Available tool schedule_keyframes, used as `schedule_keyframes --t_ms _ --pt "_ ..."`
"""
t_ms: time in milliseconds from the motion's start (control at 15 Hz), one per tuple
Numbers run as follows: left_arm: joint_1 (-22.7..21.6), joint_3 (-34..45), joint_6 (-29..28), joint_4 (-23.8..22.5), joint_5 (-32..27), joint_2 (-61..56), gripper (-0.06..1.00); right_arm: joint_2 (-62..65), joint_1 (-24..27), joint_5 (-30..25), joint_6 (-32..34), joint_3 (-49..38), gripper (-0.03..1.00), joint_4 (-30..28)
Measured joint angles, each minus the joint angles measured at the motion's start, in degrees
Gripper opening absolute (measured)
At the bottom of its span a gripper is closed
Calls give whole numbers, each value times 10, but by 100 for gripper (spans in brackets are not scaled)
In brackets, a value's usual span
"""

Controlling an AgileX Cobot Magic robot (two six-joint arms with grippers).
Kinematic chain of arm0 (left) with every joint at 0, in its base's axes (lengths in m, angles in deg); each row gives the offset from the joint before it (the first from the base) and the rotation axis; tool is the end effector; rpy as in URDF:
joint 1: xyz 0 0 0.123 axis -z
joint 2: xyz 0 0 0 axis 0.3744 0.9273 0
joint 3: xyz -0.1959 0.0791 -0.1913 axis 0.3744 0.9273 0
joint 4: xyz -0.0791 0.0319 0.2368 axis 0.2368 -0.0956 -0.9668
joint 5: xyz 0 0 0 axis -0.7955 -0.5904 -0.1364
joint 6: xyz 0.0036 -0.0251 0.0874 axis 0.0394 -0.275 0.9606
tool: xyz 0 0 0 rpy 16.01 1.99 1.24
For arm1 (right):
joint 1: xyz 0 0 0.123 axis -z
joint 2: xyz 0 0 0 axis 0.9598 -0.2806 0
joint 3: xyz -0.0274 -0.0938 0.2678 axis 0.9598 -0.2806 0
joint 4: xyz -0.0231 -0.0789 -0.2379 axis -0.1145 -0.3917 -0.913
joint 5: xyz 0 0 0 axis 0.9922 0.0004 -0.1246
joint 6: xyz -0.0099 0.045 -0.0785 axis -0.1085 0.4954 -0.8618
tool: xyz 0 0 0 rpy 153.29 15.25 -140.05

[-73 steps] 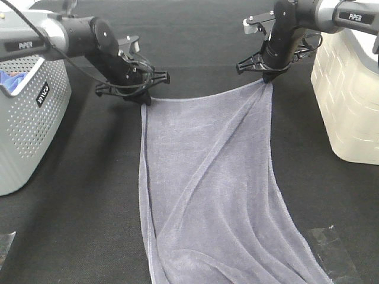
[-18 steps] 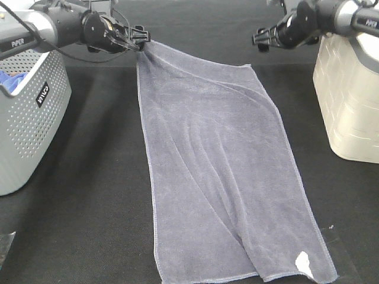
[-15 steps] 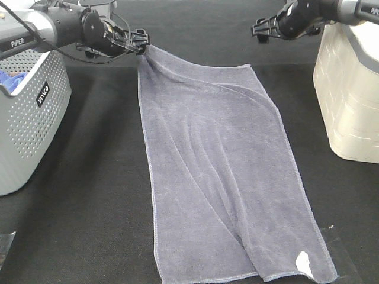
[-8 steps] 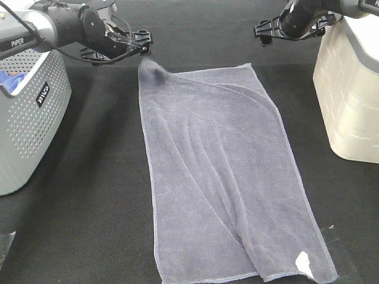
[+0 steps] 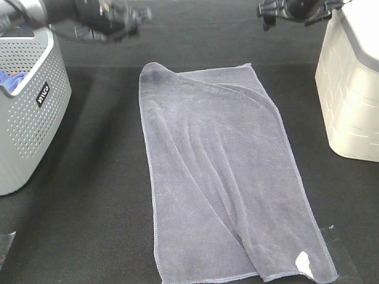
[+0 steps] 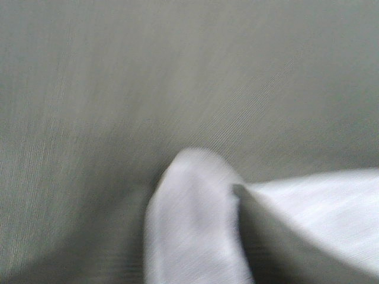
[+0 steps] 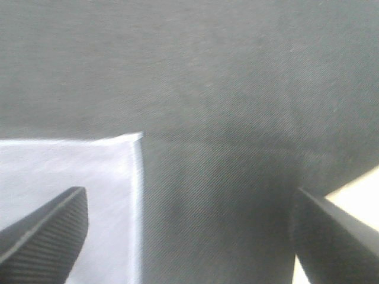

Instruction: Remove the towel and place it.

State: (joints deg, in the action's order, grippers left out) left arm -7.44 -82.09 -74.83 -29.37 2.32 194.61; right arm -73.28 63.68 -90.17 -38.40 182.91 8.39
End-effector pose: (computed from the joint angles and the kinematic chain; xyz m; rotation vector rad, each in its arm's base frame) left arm 0.5620 -0.1479 0.1945 -0.1672 2.1534 -0.4167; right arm 0.5410 0.0865 0.2360 -0.1760 2.2841 -0.0354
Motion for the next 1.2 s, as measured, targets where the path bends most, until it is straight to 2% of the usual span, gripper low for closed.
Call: schedule_keyframes --t_ms 67,133,267,467,800,1000,1200 --pt "5 0 3 0 1 -20 62 13 0 -16 -21 0 86 38" --pt "10 0 16 0 -2 -37 65 25 0 -32 -41 0 86 76" --pt "18 0 60 0 -33 -72 66 49 0 -85 -74 0 86 150" --pt "22 0 108 1 -144 -133 67 83 0 -179 -98 0 86 220" --pt "22 0 163 0 -331 -225 67 141 0 -315 -101 0 86 244" --pt "22 0 167 -23 -433 -245 67 167 0 -320 -101 0 86 244" --pt "22 12 167 -53 -450 -261 67 203 0 -324 -101 -2 86 244"
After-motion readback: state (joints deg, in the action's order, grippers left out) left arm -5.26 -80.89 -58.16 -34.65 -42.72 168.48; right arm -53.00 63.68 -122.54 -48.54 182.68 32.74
